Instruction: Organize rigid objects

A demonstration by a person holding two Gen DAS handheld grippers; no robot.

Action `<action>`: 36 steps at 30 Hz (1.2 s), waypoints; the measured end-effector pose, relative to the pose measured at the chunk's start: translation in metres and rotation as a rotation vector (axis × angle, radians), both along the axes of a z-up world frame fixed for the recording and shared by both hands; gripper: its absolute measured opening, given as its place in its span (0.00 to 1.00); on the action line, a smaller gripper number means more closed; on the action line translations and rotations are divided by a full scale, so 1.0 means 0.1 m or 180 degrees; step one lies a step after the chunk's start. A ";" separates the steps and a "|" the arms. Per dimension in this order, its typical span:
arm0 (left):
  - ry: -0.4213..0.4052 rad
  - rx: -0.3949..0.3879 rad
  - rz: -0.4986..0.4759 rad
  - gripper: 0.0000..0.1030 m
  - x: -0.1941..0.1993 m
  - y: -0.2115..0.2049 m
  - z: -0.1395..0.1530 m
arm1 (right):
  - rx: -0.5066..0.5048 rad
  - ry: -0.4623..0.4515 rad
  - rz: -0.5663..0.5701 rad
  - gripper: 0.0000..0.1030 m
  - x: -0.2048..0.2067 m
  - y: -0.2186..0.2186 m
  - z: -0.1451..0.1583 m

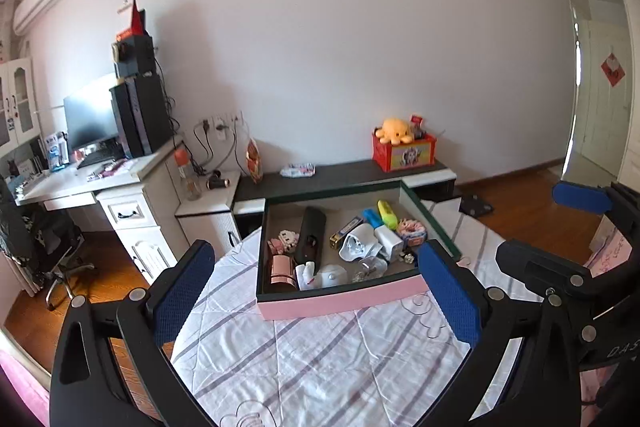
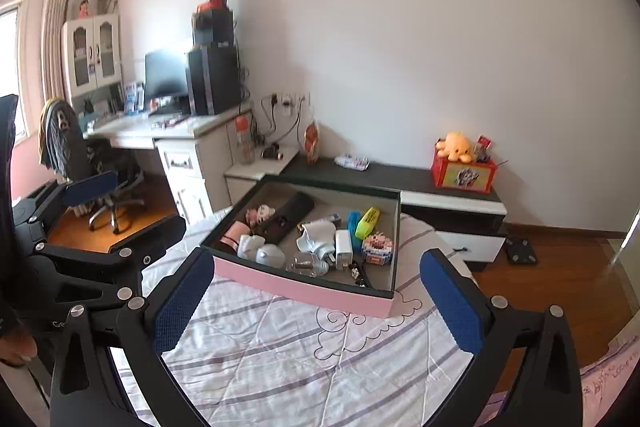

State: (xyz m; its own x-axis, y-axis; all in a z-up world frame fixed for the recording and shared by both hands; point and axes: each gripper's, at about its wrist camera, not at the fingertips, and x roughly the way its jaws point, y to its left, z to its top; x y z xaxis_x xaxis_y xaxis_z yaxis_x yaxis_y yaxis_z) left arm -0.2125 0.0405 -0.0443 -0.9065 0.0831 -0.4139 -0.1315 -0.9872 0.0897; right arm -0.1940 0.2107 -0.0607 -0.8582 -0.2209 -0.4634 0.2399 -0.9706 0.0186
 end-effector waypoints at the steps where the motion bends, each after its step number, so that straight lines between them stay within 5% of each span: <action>1: 0.0041 0.0013 0.0006 1.00 0.07 0.00 0.03 | -0.0049 0.0025 -0.0010 1.00 0.07 0.02 0.02; 8: 0.0398 -0.0016 0.0123 1.00 0.53 0.01 0.19 | -0.0019 0.0288 -0.0114 1.00 0.51 -0.02 0.19; 15: 0.0604 0.0232 0.0161 1.00 0.99 -0.10 0.24 | -0.0081 0.0538 -0.0115 1.00 0.96 -0.08 0.30; 22: 0.0932 -0.0069 0.0328 1.00 1.48 -0.08 0.43 | -0.0056 0.0795 -0.0132 1.00 1.40 -0.17 0.44; 36: 0.1268 0.0140 0.0181 1.00 2.04 -0.18 0.61 | 0.0054 0.1208 -0.0247 1.00 2.02 -0.26 0.67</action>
State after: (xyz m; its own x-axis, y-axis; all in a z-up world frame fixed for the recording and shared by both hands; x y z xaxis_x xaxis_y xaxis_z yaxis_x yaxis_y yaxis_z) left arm -0.0082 0.0229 0.0163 -0.9989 0.0380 -0.0264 -0.0400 -0.9960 0.0801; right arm 0.0078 0.1847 0.0066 -0.9832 -0.1436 -0.1126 0.1523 -0.9856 -0.0735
